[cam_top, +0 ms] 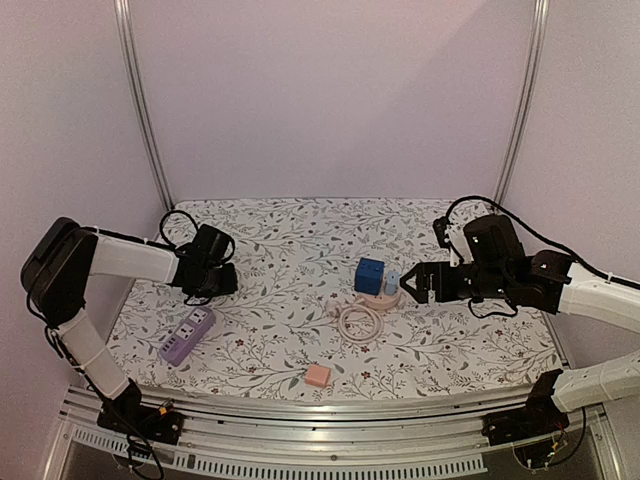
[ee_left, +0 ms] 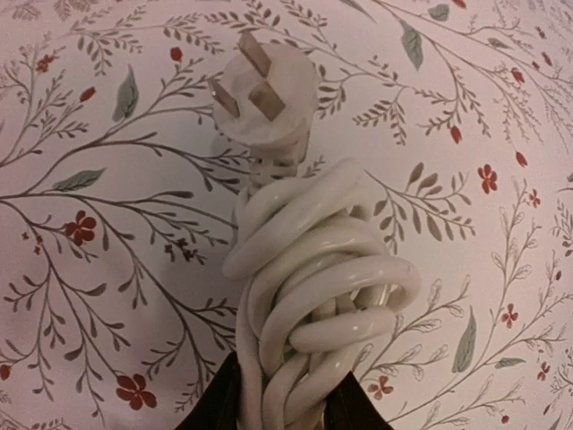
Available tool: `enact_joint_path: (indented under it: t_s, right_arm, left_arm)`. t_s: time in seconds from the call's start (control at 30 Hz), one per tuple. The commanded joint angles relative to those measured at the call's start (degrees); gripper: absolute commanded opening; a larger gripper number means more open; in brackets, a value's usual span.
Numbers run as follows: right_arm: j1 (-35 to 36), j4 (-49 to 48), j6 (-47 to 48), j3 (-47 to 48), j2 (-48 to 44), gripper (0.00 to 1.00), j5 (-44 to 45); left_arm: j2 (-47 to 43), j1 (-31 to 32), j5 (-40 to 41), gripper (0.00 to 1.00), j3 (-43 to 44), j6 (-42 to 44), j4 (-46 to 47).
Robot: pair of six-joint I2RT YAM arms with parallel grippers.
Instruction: Insert the plug
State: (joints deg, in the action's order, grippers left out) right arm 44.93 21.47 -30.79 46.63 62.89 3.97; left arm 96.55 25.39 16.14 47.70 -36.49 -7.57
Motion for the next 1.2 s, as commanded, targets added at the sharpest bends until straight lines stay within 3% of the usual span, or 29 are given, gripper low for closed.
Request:
enact_joint_path:
  t_s: [0.0, 0.33, 0.53, 0.67, 0.77, 0.93, 1.17]
  right_arm:
    - [-0.1, 0.1, 0.3, -0.6, -1.2, 0.99, 0.7]
    - [-0.1, 0.5, 0.3, -0.8, -2.1, 0.99, 1.7]
    - [-0.1, 0.5, 0.2, -0.8, -2.4, 0.99, 2.1]
    - [0.0, 0.4, 0.2, -0.9, -2.2, 0.99, 2.3]
    - [-0.1, 0.3, 0.2, -0.9, -2.0, 0.99, 2.4]
    - [-0.1, 0.1, 0.0, -0.8, -1.1, 0.99, 2.2]
    - [0.1, -0.5, 0.1, 0.1, 0.0, 0.99, -0.1]
  left_arm:
    - [-0.3, 6.6, -0.4, 0.22, 4.0, -3.5, 3.9]
    - [9.8, 20.4, 1.2, 0.23, 15.1, -8.3, 6.6]
    - [18.3, 24.7, -2.3, 0.27, 23.0, -11.2, 11.7]
    - [19.5, 25.6, -2.7, 0.32, 24.4, -12.1, 14.0]
    - [18.9, 25.1, -2.4, 0.43, 23.7, -10.8, 14.2]
    - [15.3, 24.0, -2.7, 0.74, 18.9, -9.1, 17.6]
    - [7.2, 23.3, -2.3, 0.98, 15.2, -3.0, 17.0]
